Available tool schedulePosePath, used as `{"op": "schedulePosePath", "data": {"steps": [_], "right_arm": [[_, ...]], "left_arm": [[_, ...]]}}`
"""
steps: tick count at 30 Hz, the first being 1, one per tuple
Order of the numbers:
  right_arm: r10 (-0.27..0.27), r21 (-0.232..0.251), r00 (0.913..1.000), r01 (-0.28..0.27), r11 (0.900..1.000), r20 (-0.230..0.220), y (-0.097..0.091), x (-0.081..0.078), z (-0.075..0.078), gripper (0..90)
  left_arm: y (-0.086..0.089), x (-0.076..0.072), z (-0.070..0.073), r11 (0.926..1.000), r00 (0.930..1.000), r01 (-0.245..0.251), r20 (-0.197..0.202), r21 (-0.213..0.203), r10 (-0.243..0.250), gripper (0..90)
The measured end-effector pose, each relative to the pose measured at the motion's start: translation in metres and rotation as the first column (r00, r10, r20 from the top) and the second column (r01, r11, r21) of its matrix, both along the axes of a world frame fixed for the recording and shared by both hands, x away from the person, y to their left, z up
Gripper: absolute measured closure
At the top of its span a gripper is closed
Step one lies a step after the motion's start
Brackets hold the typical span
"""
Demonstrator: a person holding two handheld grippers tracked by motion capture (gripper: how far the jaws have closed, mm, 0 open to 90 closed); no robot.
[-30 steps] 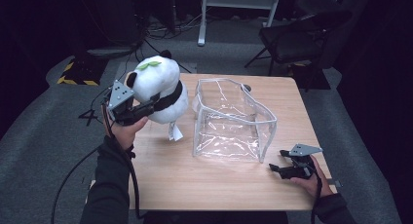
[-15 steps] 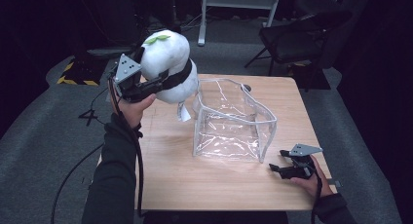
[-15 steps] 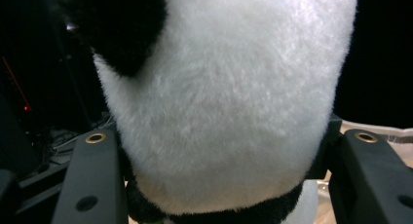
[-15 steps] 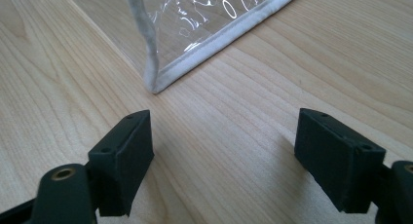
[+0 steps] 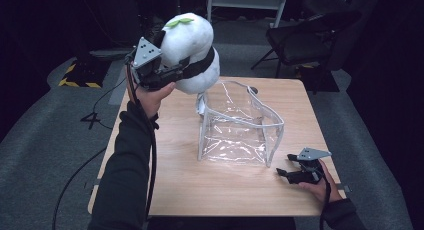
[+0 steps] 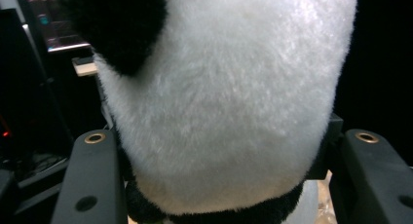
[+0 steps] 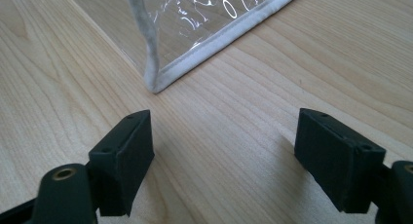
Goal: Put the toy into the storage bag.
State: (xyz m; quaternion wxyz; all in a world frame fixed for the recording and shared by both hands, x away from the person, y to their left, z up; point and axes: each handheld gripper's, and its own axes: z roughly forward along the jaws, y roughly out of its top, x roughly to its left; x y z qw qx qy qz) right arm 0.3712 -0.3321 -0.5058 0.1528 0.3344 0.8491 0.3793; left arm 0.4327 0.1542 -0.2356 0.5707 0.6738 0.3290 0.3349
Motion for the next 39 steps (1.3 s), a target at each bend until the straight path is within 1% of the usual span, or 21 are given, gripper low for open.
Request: {"op": "schedulePosePath", "data": {"steps": [2,7,8,10,14,19,23,25,26,28,33,34,36,37,39], "right_arm": [[0.001,0.000,1.0000,-0.001,1.0000,0.000,0.000,0.000,0.000,21.9],[0.001,0.000,1.0000,-0.001,1.0000,0.000,0.000,0.000,0.000,21.9],[0.001,0.000,1.0000,-0.001,1.0000,0.000,0.000,0.000,0.000,21.9],[0.002,0.000,1.0000,-0.002,1.0000,0.000,0.000,0.000,0.000,22.0],[0.002,0.000,1.0000,-0.002,1.0000,-0.001,0.000,0.000,0.000,22.0],[0.002,0.000,1.0000,-0.002,1.0000,0.000,0.000,0.000,0.000,22.0],[0.002,0.000,1.0000,-0.002,1.0000,-0.001,0.000,0.000,0.000,22.0],[0.003,0.000,1.0000,-0.003,1.0000,-0.001,0.000,0.000,0.000,22.0],[0.003,0.000,1.0000,-0.003,1.0000,-0.001,0.000,0.000,0.000,22.0],[0.003,0.000,1.0000,-0.003,1.0000,0.000,0.000,0.000,0.000,22.0],[0.003,0.001,1.0000,-0.003,1.0000,-0.001,0.000,0.000,0.000,22.0],[0.003,0.001,1.0000,-0.003,1.0000,-0.001,0.000,0.000,0.000,22.0],[0.003,0.001,1.0000,-0.003,1.0000,-0.001,0.000,0.000,0.000,22.0],[0.004,0.000,1.0000,-0.004,1.0000,-0.001,0.000,0.000,0.000,22.0],[0.005,0.001,1.0000,-0.005,1.0000,-0.001,-0.001,0.000,0.000,22.0]], "left_arm": [[-0.007,0.001,0.004,1.0000,1.0000,0.003,0.004,0.007,-0.004,38.3],[-0.026,0.000,0.009,0.9989,0.9991,0.041,0.014,0.023,-0.041,38.2],[-0.030,-0.001,0.009,0.9987,0.9989,0.045,0.011,0.024,-0.045,38.1],[-0.036,-0.001,0.009,0.9979,0.9986,0.051,0.013,0.040,-0.052,38.0],[-0.045,-0.001,0.009,0.9961,0.9969,0.078,0.011,0.043,-0.078,37.9],[-0.061,-0.001,0.008,0.9913,0.9934,0.115,0.003,0.065,-0.115,37.7],[-0.071,-0.001,0.003,0.9876,0.9899,0.142,-0.010,0.067,-0.141,37.5],[-0.077,0.000,0.000,0.9863,0.9885,0.151,-0.024,0.066,-0.150,37.4],[-0.081,0.000,-0.002,0.9845,0.9876,0.157,-0.026,0.079,-0.155,37.4],[-0.088,0.000,-0.006,0.9823,0.9862,0.165,-0.033,0.089,-0.162,37.3],[-0.105,0.002,-0.016,0.9733,0.9791,0.200,-0.060,0.112,-0.194,36.8],[-0.108,0.003,-0.018,0.9701,0.9785,0.203,-0.066,0.134,-0.195,36.6],[-0.114,0.004,-0.025,0.9681,0.9792,0.197,-0.081,0.155,-0.186,36.4],[-0.114,0.005,-0.027,0.9670,0.9785,0.200,-0.085,0.158,-0.188,36.3],[-0.113,0.005,-0.031,0.9686,0.9766,0.207,-0.087,0.137,-0.197,36.1]]}}
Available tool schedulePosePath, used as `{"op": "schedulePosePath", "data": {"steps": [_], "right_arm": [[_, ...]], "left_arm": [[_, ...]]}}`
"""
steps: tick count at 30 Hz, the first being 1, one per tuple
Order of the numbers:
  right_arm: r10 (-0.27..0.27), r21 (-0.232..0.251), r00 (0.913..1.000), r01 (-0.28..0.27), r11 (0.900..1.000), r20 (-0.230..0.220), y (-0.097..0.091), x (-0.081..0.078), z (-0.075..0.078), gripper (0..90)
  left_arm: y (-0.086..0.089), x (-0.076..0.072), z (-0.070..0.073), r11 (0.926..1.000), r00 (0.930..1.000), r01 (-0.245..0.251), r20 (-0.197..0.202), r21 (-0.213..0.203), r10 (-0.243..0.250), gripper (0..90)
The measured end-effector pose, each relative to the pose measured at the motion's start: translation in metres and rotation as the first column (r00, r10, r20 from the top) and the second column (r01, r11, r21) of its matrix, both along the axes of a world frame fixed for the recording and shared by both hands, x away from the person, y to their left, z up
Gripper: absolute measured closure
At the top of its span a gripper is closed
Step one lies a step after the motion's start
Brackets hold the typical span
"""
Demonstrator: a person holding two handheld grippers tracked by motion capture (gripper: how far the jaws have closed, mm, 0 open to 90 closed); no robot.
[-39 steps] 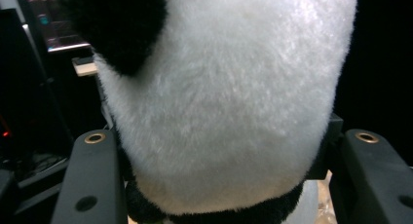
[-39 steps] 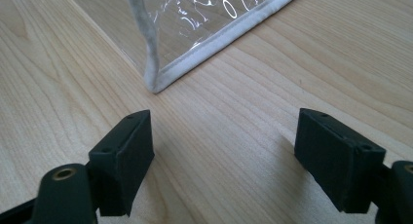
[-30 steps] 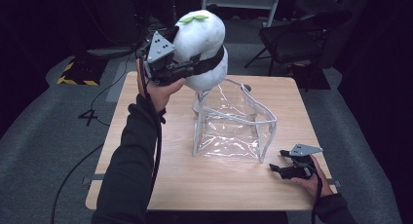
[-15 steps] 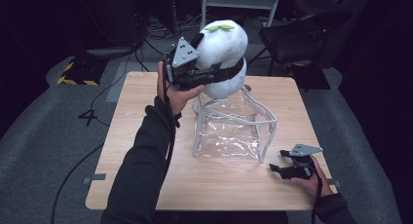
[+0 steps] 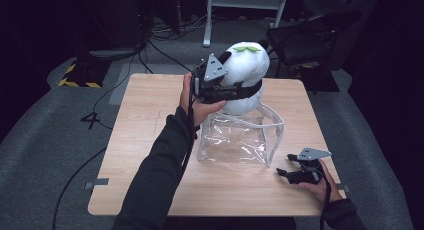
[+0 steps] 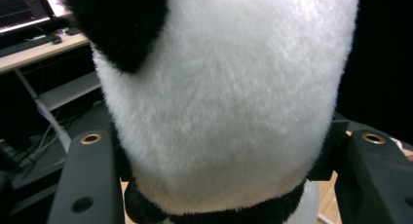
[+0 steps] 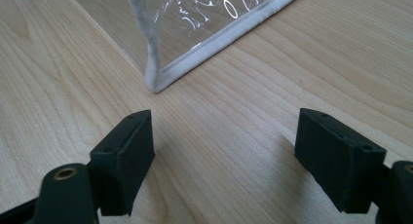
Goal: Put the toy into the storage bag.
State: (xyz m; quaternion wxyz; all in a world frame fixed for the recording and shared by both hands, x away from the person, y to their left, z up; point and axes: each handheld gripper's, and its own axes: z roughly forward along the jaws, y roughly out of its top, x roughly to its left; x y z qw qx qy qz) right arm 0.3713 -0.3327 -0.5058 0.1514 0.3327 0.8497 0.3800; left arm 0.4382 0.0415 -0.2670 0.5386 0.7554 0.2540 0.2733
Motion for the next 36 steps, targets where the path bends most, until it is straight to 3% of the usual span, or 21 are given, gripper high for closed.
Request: {"op": "schedulePosePath", "data": {"steps": [3,9,14,20,26,30,36], "right_arm": [[0.001,0.000,1.0000,-0.001,1.0000,0.000,0.000,0.000,0.000,22.1],[0.001,0.000,1.0000,-0.001,1.0000,0.001,0.000,0.000,0.000,22.1],[0.002,0.000,1.0000,-0.002,1.0000,0.000,0.000,0.000,0.000,22.1],[0.002,0.000,1.0000,-0.002,1.0000,0.000,0.000,0.000,0.000,22.0],[0.002,0.000,1.0000,-0.002,1.0000,0.000,0.000,0.000,0.000,22.0],[0.002,0.000,1.0000,-0.002,1.0000,0.000,0.000,0.000,0.000,22.1],[0.002,0.000,1.0000,-0.002,1.0000,0.000,0.000,0.000,0.000,22.1]], "left_arm": [[0.004,0.001,-0.004,0.9996,0.9998,0.007,-0.016,-0.028,-0.008,35.8],[0.022,-0.003,-0.005,0.9989,0.9984,-0.014,-0.056,-0.044,0.012,35.7],[0.038,-0.007,-0.008,0.9944,0.9978,-0.001,-0.066,-0.106,-0.006,35.6],[0.023,-0.007,-0.011,0.9984,0.9969,0.036,-0.068,-0.043,-0.039,35.1],[0.007,0.001,-0.021,0.9987,0.9927,0.050,-0.109,-0.011,-0.051,34.3],[-0.005,0.006,-0.035,0.9975,0.9892,0.054,-0.139,0.045,-0.047,33.5],[-0.011,0.011,-0.044,0.9954,0.9843,0.061,-0.170,0.074,-0.047,32.8]]}}
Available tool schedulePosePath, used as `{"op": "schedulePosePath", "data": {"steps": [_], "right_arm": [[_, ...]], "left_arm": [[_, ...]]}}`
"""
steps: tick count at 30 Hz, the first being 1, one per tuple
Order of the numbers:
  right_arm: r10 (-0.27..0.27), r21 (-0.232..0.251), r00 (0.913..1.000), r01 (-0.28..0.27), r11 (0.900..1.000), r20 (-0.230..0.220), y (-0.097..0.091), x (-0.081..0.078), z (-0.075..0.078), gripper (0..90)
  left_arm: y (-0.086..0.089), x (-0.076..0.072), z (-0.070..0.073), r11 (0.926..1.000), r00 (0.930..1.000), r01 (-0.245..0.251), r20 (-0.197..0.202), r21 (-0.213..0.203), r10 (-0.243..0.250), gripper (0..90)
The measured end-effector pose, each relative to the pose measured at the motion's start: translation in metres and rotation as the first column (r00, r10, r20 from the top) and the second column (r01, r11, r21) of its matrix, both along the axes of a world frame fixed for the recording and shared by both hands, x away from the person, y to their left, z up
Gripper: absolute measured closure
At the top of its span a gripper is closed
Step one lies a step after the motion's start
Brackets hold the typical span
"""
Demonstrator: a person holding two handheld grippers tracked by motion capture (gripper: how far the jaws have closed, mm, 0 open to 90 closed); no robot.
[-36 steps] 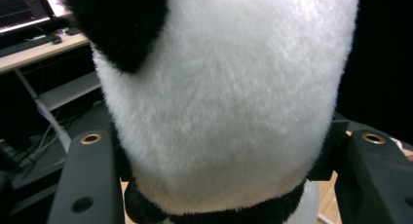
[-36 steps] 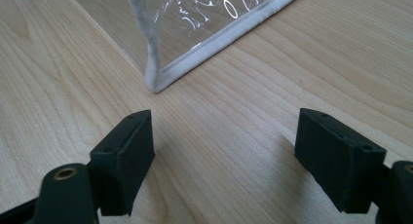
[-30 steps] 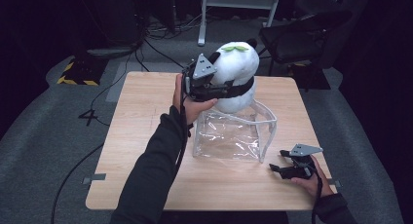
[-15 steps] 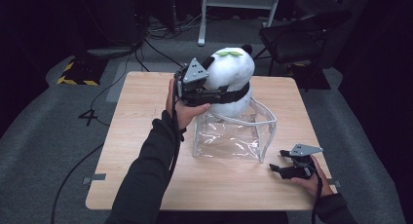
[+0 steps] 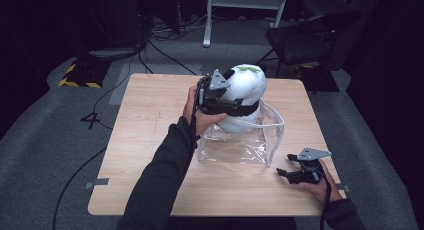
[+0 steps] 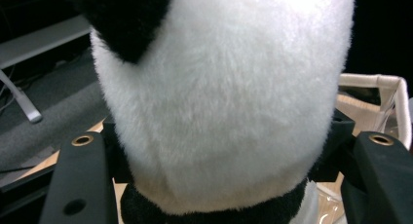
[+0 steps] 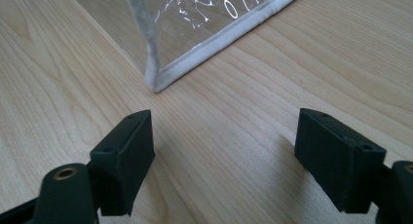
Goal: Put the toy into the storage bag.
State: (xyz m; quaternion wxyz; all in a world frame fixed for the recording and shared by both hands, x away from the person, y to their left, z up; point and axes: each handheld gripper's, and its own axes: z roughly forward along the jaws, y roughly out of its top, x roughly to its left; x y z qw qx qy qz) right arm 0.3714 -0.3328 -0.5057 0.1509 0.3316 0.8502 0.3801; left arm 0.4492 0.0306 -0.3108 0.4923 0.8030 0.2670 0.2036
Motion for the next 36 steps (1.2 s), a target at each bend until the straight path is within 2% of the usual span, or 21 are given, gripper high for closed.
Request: {"op": "schedulePosePath", "data": {"steps": [9,12,24,26,32,34,35,36], "right_arm": [[-0.001,0.000,1.0000,0.001,1.0000,0.000,0.000,0.000,0.000,22.0],[-0.001,0.000,1.0000,0.001,1.0000,0.000,0.000,0.000,0.000,22.0],[-0.001,0.000,1.0000,0.001,1.0000,0.000,0.000,0.000,0.000,22.1],[-0.001,0.000,1.0000,0.001,1.0000,0.000,0.000,0.000,0.000,22.0],[-0.001,0.000,1.0000,0.001,1.0000,0.000,0.000,0.000,0.000,22.0],[-0.001,0.000,1.0000,0.001,1.0000,0.000,0.000,0.000,0.000,22.0],[-0.001,0.000,1.0000,0.001,1.0000,0.000,0.000,0.000,0.000,22.0],[-0.001,0.000,1.0000,0.001,1.0000,0.000,0.000,0.000,0.000,22.0]], "left_arm": [[-0.008,0.004,-0.006,0.9989,0.9994,0.004,-0.036,0.046,-0.003,30.4],[-0.011,0.005,-0.007,0.9969,0.9990,0.008,-0.044,0.078,-0.004,27.9],[-0.009,0.007,-0.004,0.9930,0.9950,0.003,-0.100,0.118,0.008,17.8],[-0.009,0.007,-0.003,0.9909,0.9920,0.001,-0.125,0.134,0.016,15.9],[-0.008,0.008,-0.004,0.9867,0.9882,-0.012,-0.149,0.162,0.036,11.6],[-0.008,0.008,-0.005,0.9857,0.9867,-0.001,-0.160,0.168,0.028,11.3],[-0.009,0.008,-0.006,0.9845,0.9864,0.005,-0.163,0.175,0.024,11.3],[-0.009,0.008,-0.006,0.9803,0.9854,0.012,-0.169,0.197,0.022,11.3]]}}
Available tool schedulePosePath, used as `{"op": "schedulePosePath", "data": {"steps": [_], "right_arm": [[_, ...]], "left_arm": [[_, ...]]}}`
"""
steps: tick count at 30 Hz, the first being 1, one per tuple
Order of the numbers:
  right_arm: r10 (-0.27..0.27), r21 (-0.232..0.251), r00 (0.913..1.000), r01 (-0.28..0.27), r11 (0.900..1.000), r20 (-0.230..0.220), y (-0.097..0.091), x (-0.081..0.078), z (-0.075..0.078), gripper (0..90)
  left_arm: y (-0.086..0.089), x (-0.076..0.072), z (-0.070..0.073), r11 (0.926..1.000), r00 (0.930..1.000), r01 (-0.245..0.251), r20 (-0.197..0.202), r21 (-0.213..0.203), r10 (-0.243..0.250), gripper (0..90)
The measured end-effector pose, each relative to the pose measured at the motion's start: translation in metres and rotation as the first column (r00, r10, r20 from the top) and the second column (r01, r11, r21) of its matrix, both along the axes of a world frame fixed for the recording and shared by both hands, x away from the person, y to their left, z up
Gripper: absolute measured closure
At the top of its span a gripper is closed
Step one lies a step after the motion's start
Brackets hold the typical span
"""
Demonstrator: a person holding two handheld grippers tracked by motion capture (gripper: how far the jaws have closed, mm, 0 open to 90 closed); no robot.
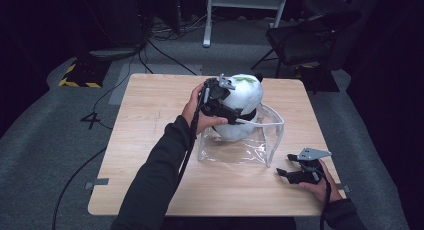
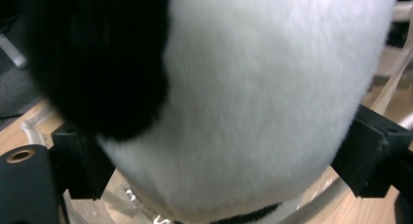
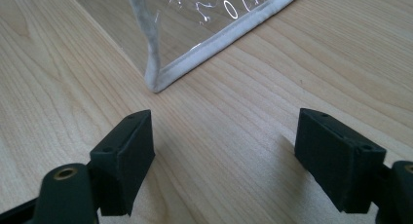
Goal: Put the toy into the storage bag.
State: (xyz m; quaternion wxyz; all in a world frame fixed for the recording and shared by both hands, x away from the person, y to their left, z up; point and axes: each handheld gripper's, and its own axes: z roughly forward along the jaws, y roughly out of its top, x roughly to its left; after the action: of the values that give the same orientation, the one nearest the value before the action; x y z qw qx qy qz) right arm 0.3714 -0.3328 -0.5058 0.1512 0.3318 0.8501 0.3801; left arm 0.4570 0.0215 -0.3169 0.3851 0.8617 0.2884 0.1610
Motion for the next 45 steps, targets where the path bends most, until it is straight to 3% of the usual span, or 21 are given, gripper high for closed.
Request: {"op": "schedulePosePath", "data": {"steps": [5,11,15,22,28,35,41,45], "right_arm": [[0.000,0.000,1.0000,0.000,1.0000,0.000,0.000,0.000,0.000,22.0],[0.000,0.000,1.0000,0.000,1.0000,0.000,0.000,0.000,0.000,22.1],[0.000,0.000,1.0000,0.000,1.0000,0.000,0.000,0.000,0.000,22.0],[0.000,0.000,1.0000,0.000,1.0000,0.000,0.000,0.000,0.000,22.1],[0.000,0.000,1.0000,0.000,1.0000,0.000,0.000,0.000,0.000,22.1],[0.000,0.000,1.0000,0.000,1.0000,0.000,0.000,0.000,0.000,22.1],[0.000,0.000,1.0000,0.000,1.0000,0.000,0.000,0.000,0.000,22.1],[0.000,0.000,1.0000,0.000,1.0000,0.000,0.000,0.000,0.000,22.0]], "left_arm": [[0.001,0.002,-0.005,0.9997,0.9990,0.013,-0.044,0.021,-0.012,11.3],[0.002,0.003,-0.006,0.9999,0.9986,0.007,-0.052,0.014,-0.006,11.1],[0.000,0.003,-0.004,0.9992,0.9982,0.006,-0.059,0.039,-0.004,10.7],[-0.001,0.003,0.002,0.9967,0.9984,0.007,-0.057,0.081,-0.002,10.8],[0.000,-0.001,0.015,0.9956,0.9995,0.018,-0.027,0.092,-0.016,10.9],[0.002,-0.004,0.021,0.9954,0.9992,0.040,-0.004,0.087,-0.040,11.2],[0.011,-0.009,0.034,0.9996,0.9989,0.029,0.037,0.007,-0.029,15.6],[0.012,-0.010,0.036,0.9998,0.9985,0.021,0.051,-0.006,-0.021,15.9]]}}
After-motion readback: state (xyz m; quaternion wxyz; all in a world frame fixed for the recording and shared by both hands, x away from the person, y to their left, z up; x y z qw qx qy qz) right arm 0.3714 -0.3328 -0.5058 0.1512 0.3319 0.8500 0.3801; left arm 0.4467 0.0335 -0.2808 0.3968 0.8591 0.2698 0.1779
